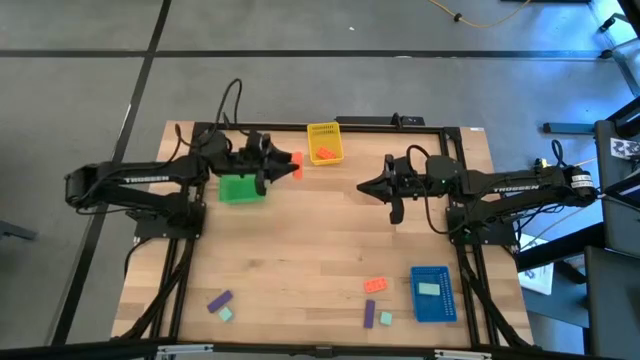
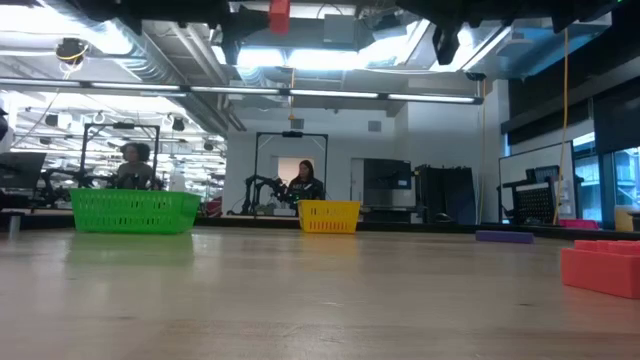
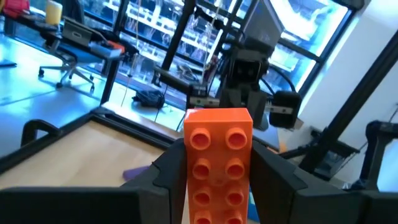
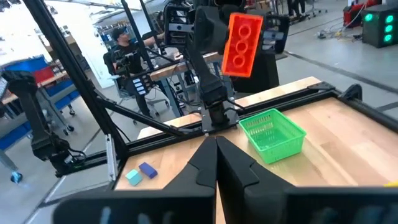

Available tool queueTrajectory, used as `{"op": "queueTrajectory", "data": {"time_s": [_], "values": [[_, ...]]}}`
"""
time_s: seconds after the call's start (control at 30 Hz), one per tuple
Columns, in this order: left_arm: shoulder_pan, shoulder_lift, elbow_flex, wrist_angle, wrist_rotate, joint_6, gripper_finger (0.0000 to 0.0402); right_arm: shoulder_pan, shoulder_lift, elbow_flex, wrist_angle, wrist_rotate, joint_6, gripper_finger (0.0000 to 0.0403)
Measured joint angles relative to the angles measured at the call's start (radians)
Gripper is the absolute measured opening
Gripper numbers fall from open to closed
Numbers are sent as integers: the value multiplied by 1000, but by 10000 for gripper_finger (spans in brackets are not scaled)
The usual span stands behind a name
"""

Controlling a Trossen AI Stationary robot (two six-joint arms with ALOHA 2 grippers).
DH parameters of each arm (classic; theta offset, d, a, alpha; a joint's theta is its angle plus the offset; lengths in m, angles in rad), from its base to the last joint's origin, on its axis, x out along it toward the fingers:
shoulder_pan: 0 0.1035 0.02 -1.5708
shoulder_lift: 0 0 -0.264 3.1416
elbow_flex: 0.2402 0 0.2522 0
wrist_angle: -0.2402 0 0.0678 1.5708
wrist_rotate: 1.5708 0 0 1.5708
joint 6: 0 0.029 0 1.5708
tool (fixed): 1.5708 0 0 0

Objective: Sort & place blocks by color
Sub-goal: Put the left orange game piece into the yellow bin

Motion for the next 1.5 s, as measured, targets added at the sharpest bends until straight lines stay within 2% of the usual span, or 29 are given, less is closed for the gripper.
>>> {"op": "queueTrajectory", "data": {"time_s": [0.33,0.7,0.9,1.03,1.2,1.33,1.5], "values": [[-39,9,0,-4,-50,-9,128,0,0,0,-1,0,-35,10],[-45,8,0,-4,-52,-22,128,0,0,0,-1,0,-36,13],[-45,24,0,0,-52,-20,128,-6,14,0,-2,1,24,21],[-44,66,5,2,-47,-12,128,-24,68,20,-6,2,97,76],[-55,169,95,1,3,18,128,-28,198,134,-14,3,89,197],[-65,243,168,0,9,65,128,-28,295,232,-77,25,17,290],[-64,283,201,1,8,72,128,-34,345,285,-99,35,-2,356]]}}
